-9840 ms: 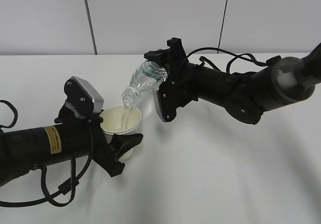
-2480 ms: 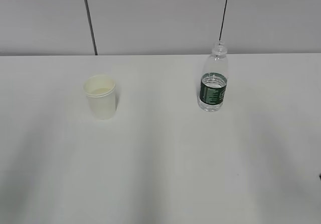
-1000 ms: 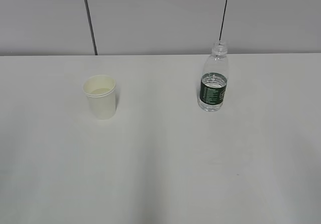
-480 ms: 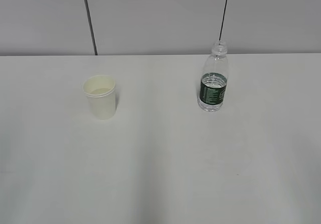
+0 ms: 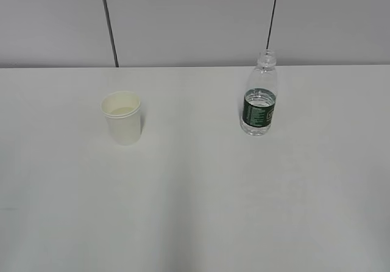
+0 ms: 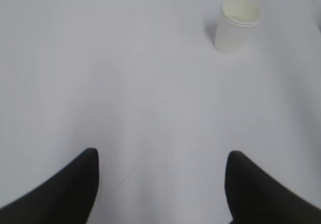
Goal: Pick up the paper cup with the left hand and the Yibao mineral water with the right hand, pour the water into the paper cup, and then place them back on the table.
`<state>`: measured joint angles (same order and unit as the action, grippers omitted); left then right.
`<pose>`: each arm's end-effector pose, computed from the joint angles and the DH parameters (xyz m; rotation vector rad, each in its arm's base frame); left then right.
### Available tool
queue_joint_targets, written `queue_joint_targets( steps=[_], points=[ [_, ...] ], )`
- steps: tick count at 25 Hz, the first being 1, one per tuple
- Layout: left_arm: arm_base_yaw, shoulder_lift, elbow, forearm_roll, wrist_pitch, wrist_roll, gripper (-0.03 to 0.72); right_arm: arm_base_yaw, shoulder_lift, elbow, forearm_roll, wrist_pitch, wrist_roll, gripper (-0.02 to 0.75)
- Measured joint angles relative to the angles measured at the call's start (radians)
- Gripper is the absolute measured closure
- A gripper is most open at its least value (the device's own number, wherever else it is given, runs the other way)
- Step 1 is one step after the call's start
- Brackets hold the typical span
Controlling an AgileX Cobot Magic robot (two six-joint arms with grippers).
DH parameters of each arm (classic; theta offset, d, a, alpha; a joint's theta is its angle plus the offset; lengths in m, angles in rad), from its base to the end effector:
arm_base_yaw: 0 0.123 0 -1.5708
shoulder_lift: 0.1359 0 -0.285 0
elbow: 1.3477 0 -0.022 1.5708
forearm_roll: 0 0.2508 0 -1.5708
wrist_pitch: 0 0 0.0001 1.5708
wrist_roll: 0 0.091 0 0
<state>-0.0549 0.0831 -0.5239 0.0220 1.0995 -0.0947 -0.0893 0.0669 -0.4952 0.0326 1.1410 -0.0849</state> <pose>0.0039 0.0016 0.2810 -0.0434 2.1422 -0.0606 0.0021 0.0025 0.2699 0.0031 2.1964 -0.0577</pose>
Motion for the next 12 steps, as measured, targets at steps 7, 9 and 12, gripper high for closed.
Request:
queue_joint_targets(
  steps=[7, 9, 12],
  points=[
    [0.026, -0.095, 0.0, 0.0, 0.003, 0.0, 0.21, 0.0, -0.081, 0.0, 0.0, 0.0, 0.0, 0.151],
    [0.027, -0.1, 0.0, 0.0, 0.005, 0.0, 0.21, 0.0, -0.085, 0.0, 0.0, 0.0, 0.0, 0.151],
    [0.028, -0.101, 0.0, 0.0, 0.006, 0.0, 0.21, 0.0, -0.085, 0.0, 0.0, 0.0, 0.0, 0.151]
  ],
)
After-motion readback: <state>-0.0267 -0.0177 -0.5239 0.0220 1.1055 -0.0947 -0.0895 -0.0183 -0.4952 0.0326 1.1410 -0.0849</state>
